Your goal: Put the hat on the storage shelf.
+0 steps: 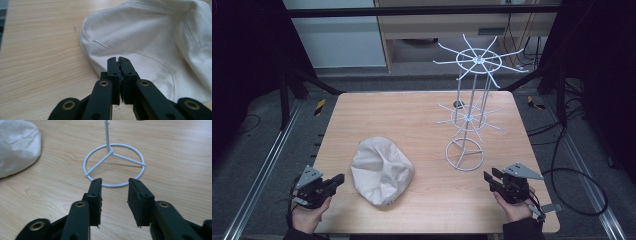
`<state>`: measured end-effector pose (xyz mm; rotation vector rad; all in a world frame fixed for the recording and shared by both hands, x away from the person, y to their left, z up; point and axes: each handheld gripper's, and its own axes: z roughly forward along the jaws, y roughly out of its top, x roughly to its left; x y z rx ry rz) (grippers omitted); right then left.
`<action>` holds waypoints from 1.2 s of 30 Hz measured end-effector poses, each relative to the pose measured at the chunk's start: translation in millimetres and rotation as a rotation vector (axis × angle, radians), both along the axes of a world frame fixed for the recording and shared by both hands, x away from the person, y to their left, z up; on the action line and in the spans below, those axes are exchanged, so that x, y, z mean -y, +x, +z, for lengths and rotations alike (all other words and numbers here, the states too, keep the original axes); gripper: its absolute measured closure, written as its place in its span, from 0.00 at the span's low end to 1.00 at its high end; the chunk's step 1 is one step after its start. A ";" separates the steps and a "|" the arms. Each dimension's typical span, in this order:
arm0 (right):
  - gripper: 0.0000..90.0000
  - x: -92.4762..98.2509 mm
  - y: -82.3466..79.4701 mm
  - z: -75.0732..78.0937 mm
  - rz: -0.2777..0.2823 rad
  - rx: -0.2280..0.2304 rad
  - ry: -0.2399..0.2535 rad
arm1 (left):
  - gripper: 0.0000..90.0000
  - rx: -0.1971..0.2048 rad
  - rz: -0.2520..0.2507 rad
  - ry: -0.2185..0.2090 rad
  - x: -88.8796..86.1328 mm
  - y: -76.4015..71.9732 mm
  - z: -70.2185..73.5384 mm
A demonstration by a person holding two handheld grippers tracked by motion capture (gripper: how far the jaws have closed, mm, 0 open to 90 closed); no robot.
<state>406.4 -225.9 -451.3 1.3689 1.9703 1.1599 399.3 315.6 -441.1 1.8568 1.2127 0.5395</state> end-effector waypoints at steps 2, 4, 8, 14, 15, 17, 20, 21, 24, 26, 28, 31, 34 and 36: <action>0.77 -1.6 -0.3 0.8 0.014 -0.003 0.004 | 0.99 -0.006 -0.020 0.007 4.0 -0.6 0.0; 0.83 -2.9 -1.3 1.5 0.029 -0.009 0.007 | 0.99 -0.022 -0.050 0.006 9.6 -1.8 -0.8; 0.88 -3.8 -1.4 1.5 0.039 -0.014 0.010 | 0.99 -0.029 -0.085 0.009 14.4 -3.1 -0.6; 0.97 -4.9 -1.4 0.8 0.054 -0.032 0.011 | 0.99 -0.058 -0.144 0.012 24.0 -4.0 -2.9; 0.98 -4.2 -1.2 0.6 0.057 -0.028 0.012 | 0.99 -0.063 -0.152 0.013 25.3 -4.1 -3.1; 0.99 -4.0 -1.3 0.7 0.056 -0.027 0.013 | 0.99 -0.068 -0.164 0.014 29.0 -4.6 -4.1; 1.00 -4.2 -1.4 0.8 0.055 -0.029 0.013 | 0.99 -0.080 -0.188 0.026 35.5 -5.6 -5.8; 1.00 -5.0 -1.5 0.8 0.053 -0.035 0.015 | 0.99 -0.085 -0.204 0.032 40.7 -6.5 -7.2; 1.00 -5.7 -1.6 1.0 0.052 -0.031 0.011 | 0.99 -0.095 -0.220 0.037 45.2 -7.6 -8.2; 1.00 -5.6 -1.6 0.8 0.051 -0.026 0.008 | 0.99 -0.108 -0.245 0.054 52.0 -8.9 -10.4; 1.00 -5.7 -1.4 0.1 0.050 -0.026 0.009 | 0.99 -0.116 -0.261 0.062 55.3 -9.3 -11.7; 0.99 -5.8 -1.0 -0.8 0.050 -0.029 0.005 | 0.99 -0.123 -0.269 0.066 59.6 -9.6 -13.3; 0.99 -6.6 -0.7 -1.0 0.054 -0.036 0.010 | 0.99 -0.134 -0.284 0.074 64.3 -8.6 -14.8; 0.99 -7.4 -0.1 -1.4 0.055 -0.040 0.009 | 0.99 -0.140 -0.301 0.069 70.3 -8.1 -16.1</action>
